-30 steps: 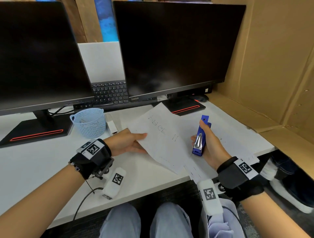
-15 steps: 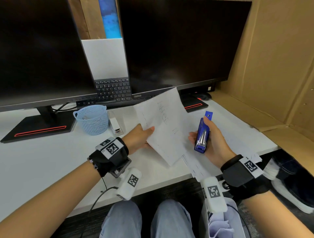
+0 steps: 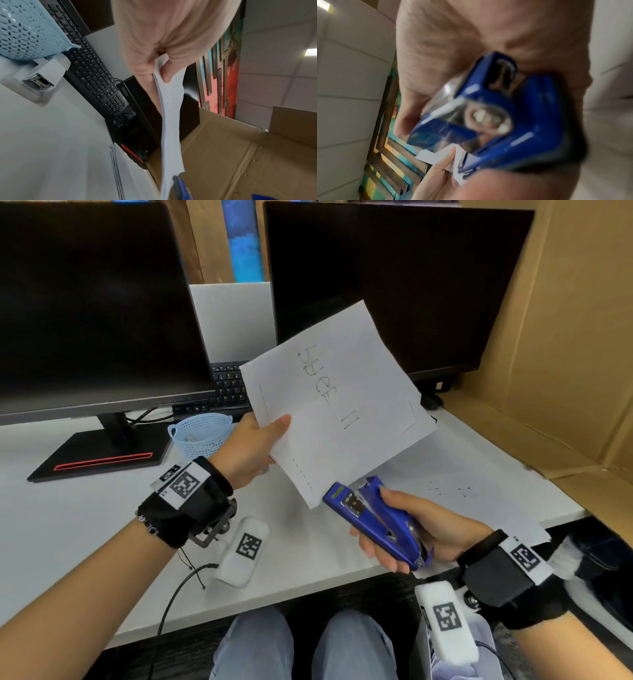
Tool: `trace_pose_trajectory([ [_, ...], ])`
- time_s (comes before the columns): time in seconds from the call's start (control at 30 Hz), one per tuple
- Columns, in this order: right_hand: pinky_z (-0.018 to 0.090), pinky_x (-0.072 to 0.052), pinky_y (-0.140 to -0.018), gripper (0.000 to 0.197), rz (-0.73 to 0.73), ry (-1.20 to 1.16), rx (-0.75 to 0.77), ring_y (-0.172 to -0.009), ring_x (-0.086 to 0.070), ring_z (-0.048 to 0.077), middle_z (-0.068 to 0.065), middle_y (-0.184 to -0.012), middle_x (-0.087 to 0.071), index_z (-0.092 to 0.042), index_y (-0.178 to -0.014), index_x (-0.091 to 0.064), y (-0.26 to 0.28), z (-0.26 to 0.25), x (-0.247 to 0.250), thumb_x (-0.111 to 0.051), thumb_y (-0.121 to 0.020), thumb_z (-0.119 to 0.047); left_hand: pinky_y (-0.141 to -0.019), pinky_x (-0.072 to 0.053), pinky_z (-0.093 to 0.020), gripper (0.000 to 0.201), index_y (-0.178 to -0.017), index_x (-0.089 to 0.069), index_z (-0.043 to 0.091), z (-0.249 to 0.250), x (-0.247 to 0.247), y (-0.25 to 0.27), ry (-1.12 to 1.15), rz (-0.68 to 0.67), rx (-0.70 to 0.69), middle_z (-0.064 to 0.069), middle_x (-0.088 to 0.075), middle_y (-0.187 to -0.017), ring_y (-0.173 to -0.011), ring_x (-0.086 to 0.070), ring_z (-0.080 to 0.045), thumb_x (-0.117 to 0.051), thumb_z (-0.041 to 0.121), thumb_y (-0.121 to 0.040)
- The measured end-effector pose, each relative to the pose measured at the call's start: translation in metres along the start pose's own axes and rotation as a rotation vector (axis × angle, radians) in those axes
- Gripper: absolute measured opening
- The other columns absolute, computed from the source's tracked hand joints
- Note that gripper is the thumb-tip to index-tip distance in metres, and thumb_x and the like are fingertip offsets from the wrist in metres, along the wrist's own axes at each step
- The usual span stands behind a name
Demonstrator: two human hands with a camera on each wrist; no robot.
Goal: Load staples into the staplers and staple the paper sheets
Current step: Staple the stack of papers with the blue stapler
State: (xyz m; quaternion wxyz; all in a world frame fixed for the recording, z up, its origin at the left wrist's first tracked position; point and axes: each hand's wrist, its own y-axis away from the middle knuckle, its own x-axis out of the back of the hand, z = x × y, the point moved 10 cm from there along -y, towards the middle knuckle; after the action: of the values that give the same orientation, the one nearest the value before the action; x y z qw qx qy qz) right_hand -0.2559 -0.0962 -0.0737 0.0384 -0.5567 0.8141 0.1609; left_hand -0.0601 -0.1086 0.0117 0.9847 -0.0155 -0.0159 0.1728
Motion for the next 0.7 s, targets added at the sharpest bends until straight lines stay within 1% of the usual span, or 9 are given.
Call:
trace_pose_trajectory([
  [0.07,0.026,-0.053,-0.048,0.07,-0.02,0.02,0.024,-0.057,-0.064,0.019,0.017,-0.087,-0.066,-0.001,-0.105,-0.064,-0.003,0.0,-0.005,-0.064,-0.077,-0.065,-0.081,-0.03,-0.045,0.032,-0.104,-0.063,0.029,0.003,0.0,0.003,0.022,-0.002,-0.007,-0.005,-0.068,-0.108,-0.097,-0.056,-0.029,-0.062,0.041,-0.074],
  [0.13,0.026,-0.053,-0.048,0.067,-0.031,0.002,-0.002,-0.058,-0.063,0.018,0.015,-0.085,-0.065,-0.002,-0.104,-0.066,-0.004,0.004,-0.007,-0.065,-0.077,-0.064,-0.081,-0.03,-0.045,0.029,-0.103,-0.064,0.028,0.008,0.002,0.006,0.032,0.009,-0.023,-0.005,-0.068,-0.108,-0.097,-0.056,-0.029,-0.062,0.039,-0.076],
  [0.23,0.024,-0.051,-0.046,0.066,-0.029,-0.024,-0.052,-0.056,-0.059,0.014,0.01,-0.079,-0.06,-0.006,-0.104,-0.067,-0.003,0.008,-0.008,-0.073,-0.07,-0.062,-0.083,-0.037,-0.046,0.011,-0.102,-0.062,0.027,0.017,0.007,0.01,0.04,0.045,-0.076,-0.003,-0.068,-0.102,-0.095,-0.058,-0.03,-0.059,0.026,-0.091],
  [0.33,0.025,-0.044,-0.042,0.074,0.016,-0.074,-0.043,-0.048,-0.049,0.013,0.007,-0.07,-0.052,-0.008,-0.109,-0.063,-0.007,0.007,-0.004,-0.073,-0.066,-0.067,-0.081,-0.045,-0.039,0.016,-0.104,-0.06,0.026,0.021,0.011,0.01,0.08,0.064,-0.106,0.007,-0.072,-0.093,-0.083,-0.066,-0.016,-0.05,0.015,-0.099],
  [0.47,0.027,-0.05,-0.043,0.08,0.052,-0.165,0.058,-0.052,-0.057,0.018,0.011,-0.074,-0.059,-0.004,-0.11,-0.062,-0.012,-0.001,0.0,-0.074,-0.064,-0.068,-0.087,-0.047,-0.041,0.016,-0.107,-0.06,0.023,0.018,0.005,0.011,0.084,0.065,-0.089,0.004,-0.068,-0.101,-0.09,-0.064,-0.017,-0.05,0.014,-0.099],
  [0.53,0.03,-0.054,-0.046,0.079,0.075,-0.181,0.137,-0.061,-0.065,0.023,0.016,-0.088,-0.066,-0.003,-0.107,-0.066,-0.012,-0.008,0.0,-0.076,-0.062,-0.067,-0.076,-0.056,-0.031,0.024,-0.122,-0.056,0.015,0.016,-0.001,0.013,0.1,0.058,-0.084,0.001,-0.067,-0.108,-0.092,-0.065,-0.015,-0.049,0.014,-0.099],
  [0.6,0.032,-0.056,-0.048,0.078,0.088,-0.176,0.206,-0.068,-0.068,0.026,0.02,-0.101,-0.068,-0.004,-0.106,-0.068,-0.012,-0.015,-0.002,-0.075,-0.062,-0.068,-0.056,-0.055,-0.022,0.031,-0.13,-0.052,0.01,0.014,-0.008,0.014,0.115,0.05,-0.076,-0.003,-0.065,-0.113,-0.089,-0.064,-0.014,-0.049,0.014,-0.099],
  [0.63,0.032,-0.057,-0.049,0.077,0.094,-0.178,0.221,-0.068,-0.069,0.026,0.02,-0.104,-0.069,-0.005,-0.106,-0.069,-0.012,-0.016,-0.003,-0.074,-0.062,-0.068,-0.051,-0.053,-0.02,0.031,-0.13,-0.051,0.01,0.015,-0.011,0.016,0.121,0.047,-0.071,-0.004,-0.064,-0.114,-0.087,-0.064,-0.014,-0.049,0.014,-0.099],
  [0.7,0.03,-0.056,-0.049,0.077,0.1,-0.164,0.211,-0.061,-0.067,0.025,0.02,-0.099,-0.071,-0.008,-0.106,-0.07,-0.013,-0.015,-0.004,-0.074,-0.06,-0.07,-0.054,-0.055,-0.02,0.03,-0.129,-0.052,0.011,0.015,-0.018,0.018,0.13,0.029,-0.074,-0.002,-0.065,-0.113,-0.088,-0.064,-0.012,-0.048,0.014,-0.099],
])
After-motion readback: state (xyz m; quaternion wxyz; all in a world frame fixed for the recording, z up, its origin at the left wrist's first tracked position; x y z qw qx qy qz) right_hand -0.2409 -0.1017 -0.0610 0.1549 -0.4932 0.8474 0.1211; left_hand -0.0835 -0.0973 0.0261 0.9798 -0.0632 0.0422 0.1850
